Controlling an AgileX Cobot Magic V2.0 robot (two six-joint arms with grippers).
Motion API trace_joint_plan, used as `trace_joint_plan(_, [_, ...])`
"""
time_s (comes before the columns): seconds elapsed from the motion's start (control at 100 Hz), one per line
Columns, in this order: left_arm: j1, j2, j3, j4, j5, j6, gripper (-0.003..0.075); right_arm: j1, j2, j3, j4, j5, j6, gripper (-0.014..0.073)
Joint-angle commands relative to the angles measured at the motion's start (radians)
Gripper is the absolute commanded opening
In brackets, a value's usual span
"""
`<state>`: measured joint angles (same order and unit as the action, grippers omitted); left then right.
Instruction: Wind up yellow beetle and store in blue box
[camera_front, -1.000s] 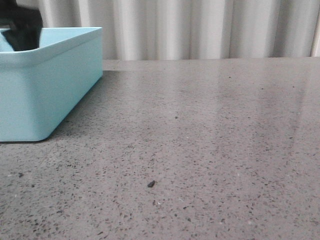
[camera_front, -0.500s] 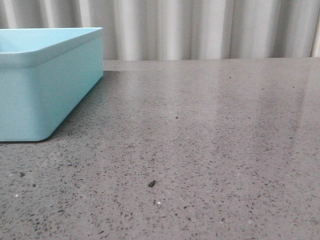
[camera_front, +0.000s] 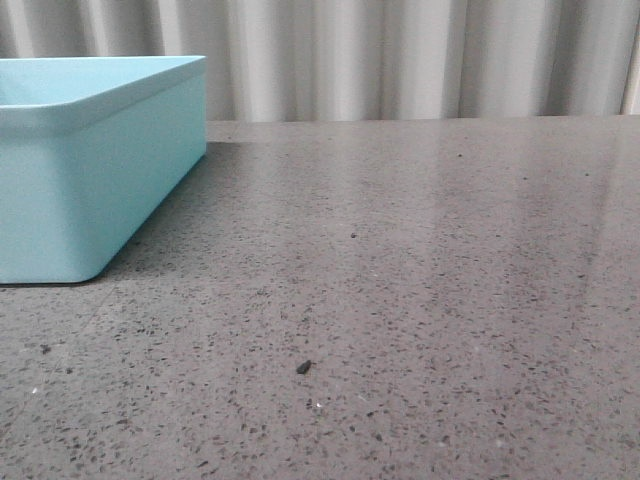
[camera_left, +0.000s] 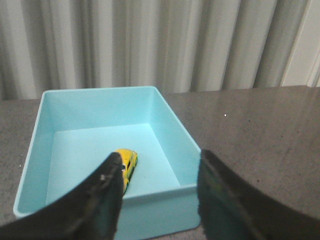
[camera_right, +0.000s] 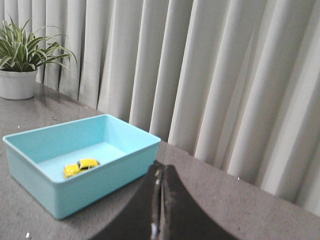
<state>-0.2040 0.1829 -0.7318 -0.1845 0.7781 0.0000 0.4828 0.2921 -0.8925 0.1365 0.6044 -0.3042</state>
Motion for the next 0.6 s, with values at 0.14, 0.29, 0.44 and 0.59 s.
trace_joint_plan(0.14, [0.000,-0.011,0.041,-0.037,-0.040,0.071,-0.0021,0.000,-0.132,0.082,-0.031,-0.015,-0.004,-0.0061])
trace_joint_plan(0.29, [0.000,-0.011,0.041,-0.128,-0.044,0.071,-0.0021,0.000,-0.185,0.085,-0.039,0.085,-0.004,-0.0061])
trace_joint_plan(0.44, [0.000,-0.011,0.041,-0.176,-0.044,0.071,-0.0021,0.000,-0.210,0.084,-0.021,0.119,-0.004,-0.0061])
trace_joint_plan(0.59, [0.000,-0.011,0.041,-0.178,-0.044,0.071,-0.0021,0.000,-0.210,0.084,-0.021,0.119,-0.004,-0.0061])
